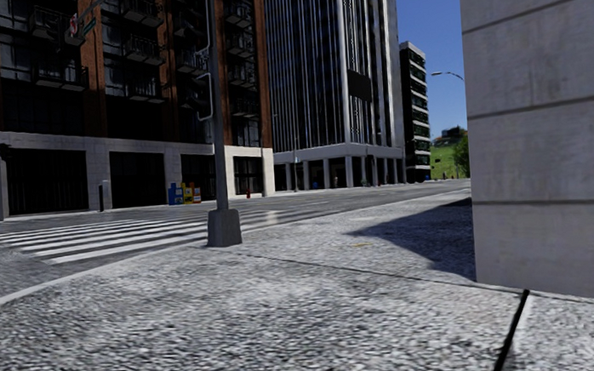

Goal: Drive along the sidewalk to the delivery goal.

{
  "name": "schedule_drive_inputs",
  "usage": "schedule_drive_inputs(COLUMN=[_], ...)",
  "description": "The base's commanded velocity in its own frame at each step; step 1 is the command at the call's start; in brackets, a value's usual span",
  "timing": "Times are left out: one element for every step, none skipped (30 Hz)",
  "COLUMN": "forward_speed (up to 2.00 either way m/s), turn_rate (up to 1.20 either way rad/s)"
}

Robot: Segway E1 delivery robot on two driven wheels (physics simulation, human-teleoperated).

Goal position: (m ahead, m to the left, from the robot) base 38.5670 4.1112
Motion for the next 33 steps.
schedule_drive_inputs(forward_speed=[1.51, 1.51, 1.51, 1.52, 1.52, 1.52, 1.52, 1.52, 1.52, 1.53, 1.54, 1.54, 1.55, 1.55, 1.55, 1.56, 1.56, 1.56, 1.56, 1.57, 1.57, 1.57, 1.57, 1.58, 1.58, 1.59, 1.59, 1.59, 1.59, 1.59, 1.6, 1.61, 1.62], turn_rate=[0.53, 0.53, 0.53, 0.52, 0.52, 0.52, 0.52, 0.52, 0.52, 0.52, 0.52, 0.52, 0.52, 0.52, 0.52, 0.52, 0.52, 0.52, 0.52, 0.52, 0.52, 0.52, 0.52, 0.52, 0.52, 0.52, 0.52, 0.52, 0.5, 0.5, 0.5, 0.5, 0.5])
